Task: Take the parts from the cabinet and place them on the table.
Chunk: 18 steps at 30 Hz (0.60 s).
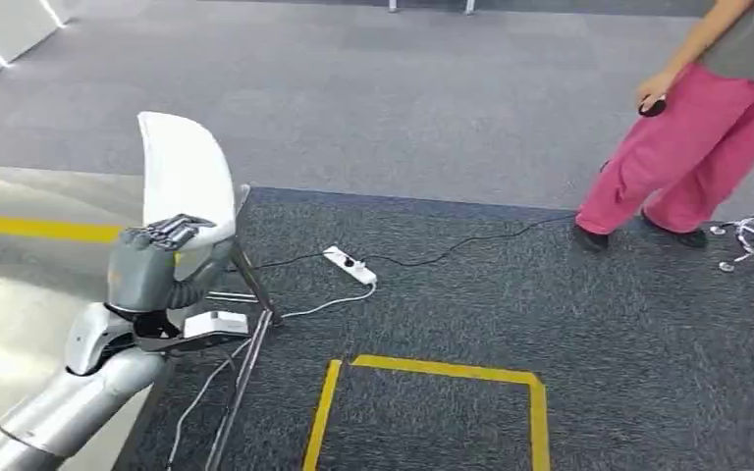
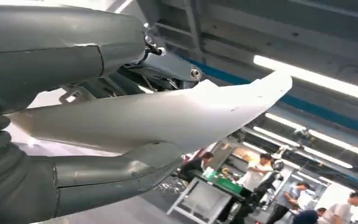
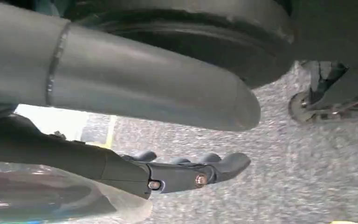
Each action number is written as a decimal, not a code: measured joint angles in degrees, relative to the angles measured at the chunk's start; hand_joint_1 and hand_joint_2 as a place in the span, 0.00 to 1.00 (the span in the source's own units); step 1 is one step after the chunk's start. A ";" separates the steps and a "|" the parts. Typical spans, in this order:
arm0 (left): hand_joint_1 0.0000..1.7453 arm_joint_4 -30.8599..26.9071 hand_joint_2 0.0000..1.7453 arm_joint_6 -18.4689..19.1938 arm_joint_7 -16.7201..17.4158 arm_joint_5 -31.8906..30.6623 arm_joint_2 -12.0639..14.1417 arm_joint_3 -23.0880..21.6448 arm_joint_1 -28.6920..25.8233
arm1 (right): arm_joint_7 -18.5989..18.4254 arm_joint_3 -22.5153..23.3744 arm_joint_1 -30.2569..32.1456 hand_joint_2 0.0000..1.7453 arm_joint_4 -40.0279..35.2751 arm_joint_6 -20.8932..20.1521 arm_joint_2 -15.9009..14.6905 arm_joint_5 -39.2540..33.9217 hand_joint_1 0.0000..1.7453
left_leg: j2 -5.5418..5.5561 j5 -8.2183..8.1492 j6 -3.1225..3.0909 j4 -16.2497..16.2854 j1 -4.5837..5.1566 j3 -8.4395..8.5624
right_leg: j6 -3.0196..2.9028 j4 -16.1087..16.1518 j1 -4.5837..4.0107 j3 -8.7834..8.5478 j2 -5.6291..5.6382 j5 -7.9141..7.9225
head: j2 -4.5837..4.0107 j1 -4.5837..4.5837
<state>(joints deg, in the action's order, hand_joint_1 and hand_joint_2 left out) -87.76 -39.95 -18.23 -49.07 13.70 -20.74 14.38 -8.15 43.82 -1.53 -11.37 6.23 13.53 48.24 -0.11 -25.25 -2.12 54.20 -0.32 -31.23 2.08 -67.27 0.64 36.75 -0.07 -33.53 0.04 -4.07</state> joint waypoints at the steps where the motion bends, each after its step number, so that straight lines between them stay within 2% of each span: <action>1: 1.00 0.00 1.00 0.02 0.00 -0.02 0.00 -0.04 -0.07 | 0.00 0.04 0.08 0.00 0.00 0.00 -0.02 0.00 0.00 | 0.17 -0.21 0.02 0.06 0.00 0.01 | 0.12 -4.45 0.08 2.78 0.01 -1.51 | 0.00 -0.04; 2: 1.00 0.00 1.00 0.02 0.00 -0.02 -0.04 -0.13 -0.12 | 0.00 0.15 0.16 0.00 0.00 0.06 -0.02 0.02 0.00 | 0.40 -0.39 0.27 0.22 -0.08 0.07 | 0.35 -7.15 0.10 4.87 0.00 -1.61 | 0.00 0.02; 3: 1.00 0.00 1.00 0.02 0.00 -0.02 -0.07 -0.22 -0.12 | -0.07 0.28 0.29 0.00 0.00 0.11 -0.02 0.02 0.00 | 0.67 -0.68 0.57 0.45 -0.27 0.22 | 0.52 -6.55 0.24 5.13 -0.01 -0.16 | 0.00 0.00; 4: 1.00 0.00 1.00 0.00 0.00 -0.02 -0.09 -0.28 -0.11 | -0.07 0.35 0.39 0.00 0.00 0.15 -0.02 0.02 0.00 | 0.94 -1.12 1.00 0.75 -0.52 0.46 | 0.71 -3.29 0.46 3.92 -0.01 2.53 | 0.00 0.02; 5: 1.00 0.00 1.00 0.00 0.00 -0.02 -0.13 -0.33 -0.11 | -0.07 0.37 0.41 0.00 -0.02 0.18 -0.02 0.04 0.00 | 1.06 -1.67 1.47 1.12 -0.83 0.82 | 0.96 1.56 0.77 1.76 -0.02 5.52 | 0.00 0.00; 6: 1.00 0.00 1.00 0.00 0.00 -0.02 -0.18 -0.35 -0.10 | -0.04 0.37 0.39 0.00 -0.02 0.18 -0.02 0.04 0.00 | 1.17 -2.40 2.03 1.77 -1.18 1.12 | 1.47 6.76 1.19 -0.66 0.00 8.18 | 0.00 0.00; 7: 1.00 0.00 1.00 0.00 0.00 -0.02 -0.20 -0.35 -0.03 | -0.04 0.37 0.36 0.00 0.04 0.13 0.18 0.02 0.00 | 1.30 -3.12 2.71 2.33 -0.99 0.87 | 2.14 8.18 1.18 -1.68 0.66 6.82 | 0.00 0.28; 8: 1.00 -0.02 1.00 -0.02 0.07 0.00 -0.06 -0.28 0.13 | -0.04 0.39 0.33 0.00 0.04 0.18 0.28 0.04 0.00 | 1.41 -3.81 3.12 3.48 -0.78 0.41 | 0.99 8.64 1.35 -2.18 1.03 6.57 | 0.00 0.77; 9: 1.00 -0.07 1.00 -0.07 0.07 0.00 -0.02 -0.33 0.12 | 0.00 0.39 0.38 0.00 0.04 0.20 0.28 0.04 0.00 | 1.47 -3.69 3.17 3.20 -0.72 0.55 | 0.24 8.22 1.18 -1.99 0.80 6.32 | 0.00 0.28; 11: 1.00 -0.13 1.00 -0.04 0.07 -0.09 -0.11 -0.42 0.11 | -0.04 0.48 0.41 0.00 0.02 0.24 0.26 0.07 0.00 | 1.61 -3.95 3.27 3.19 -1.00 0.74 | -0.44 8.01 1.02 -2.12 0.78 5.88 | 0.00 0.24; 12: 1.00 -0.20 1.00 -0.07 0.07 -0.09 -0.11 -0.39 0.12 | -0.04 0.52 0.41 0.00 -0.09 0.26 0.26 0.11 0.00 | 1.45 -4.57 3.58 3.32 -1.21 1.01 | -0.99 8.06 1.00 -2.65 0.77 5.53 | 0.02 0.02; 13: 1.00 -0.26 1.00 -0.09 0.04 -0.09 -0.11 -0.39 0.16 | -0.04 0.59 0.51 0.00 -0.13 0.31 0.26 0.13 0.00 | 0.76 -5.30 3.57 5.47 -1.19 0.36 | -1.44 8.10 0.90 -3.26 0.70 5.19 | 0.00 -0.13; 14: 1.00 -0.28 1.00 -0.11 0.07 -0.09 -0.11 -0.37 0.29 | -0.02 0.63 0.54 0.00 -0.13 0.33 0.26 0.15 0.00 | 0.54 -6.51 3.52 9.18 -1.14 -1.59 | -1.72 8.18 0.75 -3.77 0.66 4.85 | 0.00 -0.20; 16: 1.00 -0.26 1.00 -0.09 0.07 -0.09 -0.04 -0.39 0.23 | -0.02 0.83 0.49 0.00 -0.13 0.37 0.26 0.17 0.00 | 0.52 -9.67 3.21 19.59 -0.94 -7.96 | -1.96 8.20 0.33 -4.70 0.50 4.03 | 0.00 -0.22; 17: 1.00 -0.26 1.00 -0.04 0.07 -0.07 -0.04 -0.42 0.05 | -0.02 0.87 0.54 0.00 -0.13 0.37 0.26 0.17 0.00 | 0.52 -10.03 2.86 23.08 -0.80 -10.63 | -2.13 8.20 0.01 -5.27 0.49 3.51 | 0.00 -0.24; 18: 1.00 -0.26 1.00 -0.04 0.09 -0.09 -0.04 -0.44 -0.05 | -0.02 0.92 0.58 0.00 -0.13 0.39 0.26 0.17 0.00 | 0.53 -8.75 2.36 23.25 -0.57 -11.70 | -2.27 8.21 -0.24 -5.90 0.49 3.03 | 0.00 -0.22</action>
<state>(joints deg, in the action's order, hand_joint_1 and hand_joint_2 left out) -88.02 -40.00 -18.14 -49.16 13.66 -21.18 14.33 -8.17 44.74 -0.95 -11.50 6.62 13.79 48.41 0.42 -34.00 0.23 77.45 -0.89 -42.93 -0.19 -59.06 0.41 30.85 0.42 -30.50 0.04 -4.28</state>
